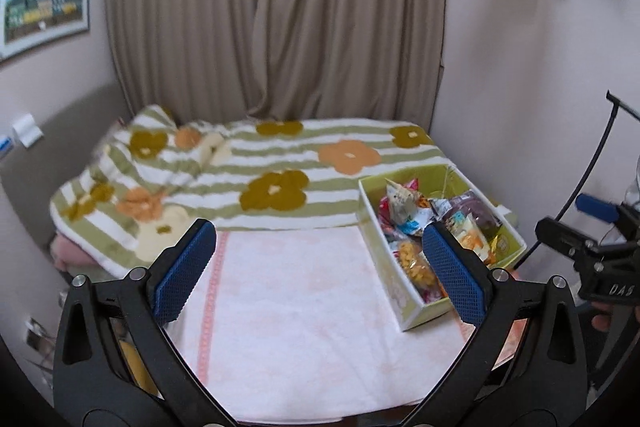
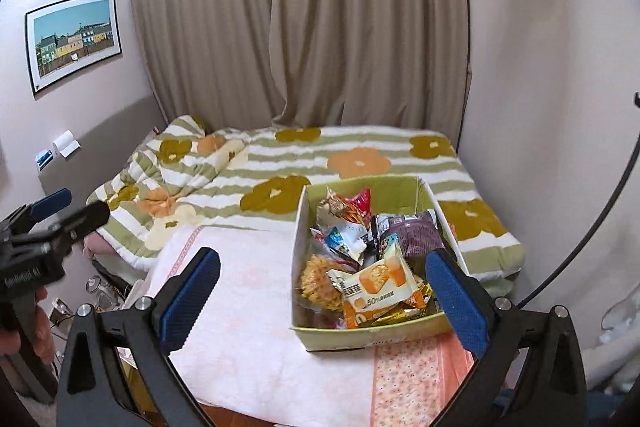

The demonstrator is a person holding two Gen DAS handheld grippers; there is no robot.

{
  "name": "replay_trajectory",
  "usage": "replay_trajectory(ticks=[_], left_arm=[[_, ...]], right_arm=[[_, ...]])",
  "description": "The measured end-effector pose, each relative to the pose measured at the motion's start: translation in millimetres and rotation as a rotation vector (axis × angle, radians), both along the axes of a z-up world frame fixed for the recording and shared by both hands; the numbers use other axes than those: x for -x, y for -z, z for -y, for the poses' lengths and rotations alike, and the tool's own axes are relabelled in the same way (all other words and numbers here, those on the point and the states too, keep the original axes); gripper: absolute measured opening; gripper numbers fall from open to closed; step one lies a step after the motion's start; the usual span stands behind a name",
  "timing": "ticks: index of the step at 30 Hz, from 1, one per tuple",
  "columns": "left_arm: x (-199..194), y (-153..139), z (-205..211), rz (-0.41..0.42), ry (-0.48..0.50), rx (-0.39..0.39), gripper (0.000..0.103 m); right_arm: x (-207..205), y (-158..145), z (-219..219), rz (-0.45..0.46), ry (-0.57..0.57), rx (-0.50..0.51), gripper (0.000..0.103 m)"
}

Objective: Organize snacks

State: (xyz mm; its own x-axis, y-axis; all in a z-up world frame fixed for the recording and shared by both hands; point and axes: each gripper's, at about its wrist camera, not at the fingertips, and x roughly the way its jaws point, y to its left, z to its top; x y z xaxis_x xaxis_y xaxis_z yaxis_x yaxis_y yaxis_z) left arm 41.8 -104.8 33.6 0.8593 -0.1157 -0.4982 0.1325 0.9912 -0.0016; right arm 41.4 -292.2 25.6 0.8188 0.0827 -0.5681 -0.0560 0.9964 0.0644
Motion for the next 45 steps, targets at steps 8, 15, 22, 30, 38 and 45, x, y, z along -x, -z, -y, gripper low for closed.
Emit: replay_trajectory(ticks=[8,15,22,30,38,45], left_arm=[[40,3,-8,0.034,0.004,0.007,0.103],[46,5,-12,0.037,-0.003,0.025,0.103],[45,5,-11,0.034,-0.003,0.025,0.103],[48,7,-12,0.036,-0.006,0.019,0.103],[50,8,-13,0.036,-0.007,0.019,0.103],[50,8,-15,0.028,-0.008,0.022,0.103]], right_arm=[[26,4,-12,0.037,0.053,0.025,0.102],[31,3,-11,0.049,0.075,0.029,0.102],[33,3,-10,0.050,0.076,0.027,0.102],[33,3,-8,0.054,0.077,0.025,0.102],[31,1,-14,0.059,0.080,0.021,0.102],[31,2,-12,0.058,0.079,0.021,0.102]])
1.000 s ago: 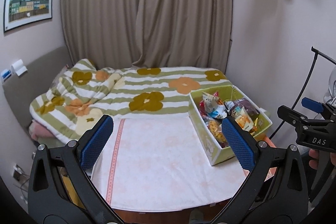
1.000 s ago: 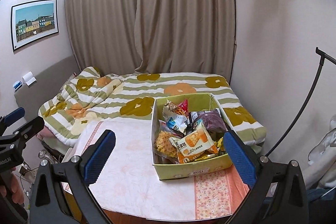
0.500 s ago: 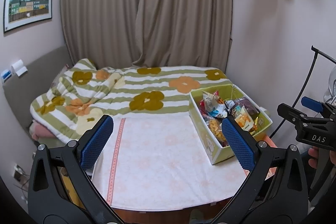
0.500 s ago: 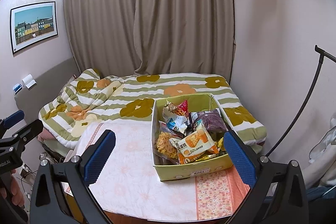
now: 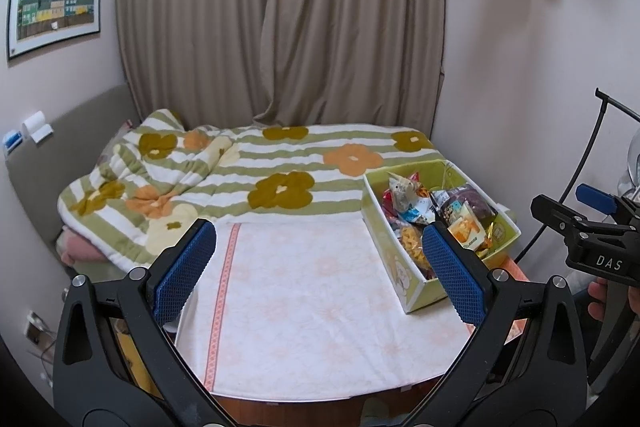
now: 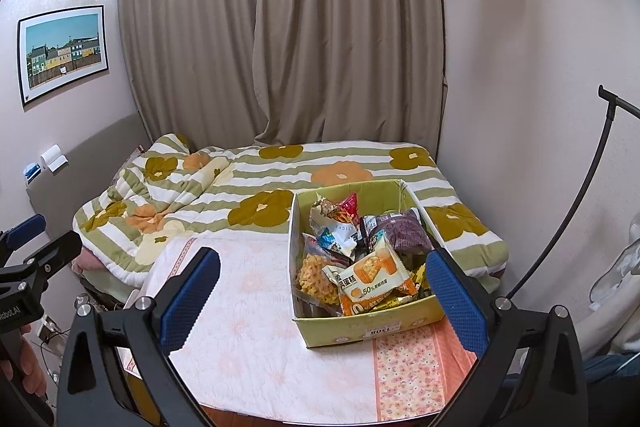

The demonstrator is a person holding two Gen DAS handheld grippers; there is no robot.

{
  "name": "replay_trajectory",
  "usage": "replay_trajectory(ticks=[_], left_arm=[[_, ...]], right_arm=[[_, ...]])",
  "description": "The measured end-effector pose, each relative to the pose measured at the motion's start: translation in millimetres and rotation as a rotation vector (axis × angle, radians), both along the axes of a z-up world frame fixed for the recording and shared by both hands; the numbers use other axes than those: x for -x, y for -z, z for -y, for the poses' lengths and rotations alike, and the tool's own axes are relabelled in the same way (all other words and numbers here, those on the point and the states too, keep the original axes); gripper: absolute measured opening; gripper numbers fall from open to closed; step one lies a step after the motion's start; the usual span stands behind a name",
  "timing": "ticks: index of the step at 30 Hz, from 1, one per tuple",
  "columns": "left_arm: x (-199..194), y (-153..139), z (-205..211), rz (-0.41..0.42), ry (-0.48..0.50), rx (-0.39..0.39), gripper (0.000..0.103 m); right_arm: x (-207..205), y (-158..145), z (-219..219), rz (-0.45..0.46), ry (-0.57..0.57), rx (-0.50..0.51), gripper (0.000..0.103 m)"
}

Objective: Organize snacks

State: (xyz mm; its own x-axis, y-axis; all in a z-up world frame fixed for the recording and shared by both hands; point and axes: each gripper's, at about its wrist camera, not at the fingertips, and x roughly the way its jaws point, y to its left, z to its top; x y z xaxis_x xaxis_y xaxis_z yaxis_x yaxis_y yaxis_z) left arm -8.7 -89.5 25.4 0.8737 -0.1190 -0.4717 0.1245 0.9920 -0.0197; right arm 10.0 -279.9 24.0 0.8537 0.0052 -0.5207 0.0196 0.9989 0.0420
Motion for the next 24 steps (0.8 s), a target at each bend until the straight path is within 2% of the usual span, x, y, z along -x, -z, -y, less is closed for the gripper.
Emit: replay_trajectory(ticks=[14,24], left_arm=[[-3.5,-0.7,-0.1,0.000,-0.018,-0.015,0.103],[4.2,-0.4,1.9,0.033,-0.053,-0.046,0.103]], right_arm=[[-0.2,0.3,0.9,0.000,0.000,-0.001,0.102],[-0.9,1.1,-0.9,-0.004,0.000,-0.005,0.102]])
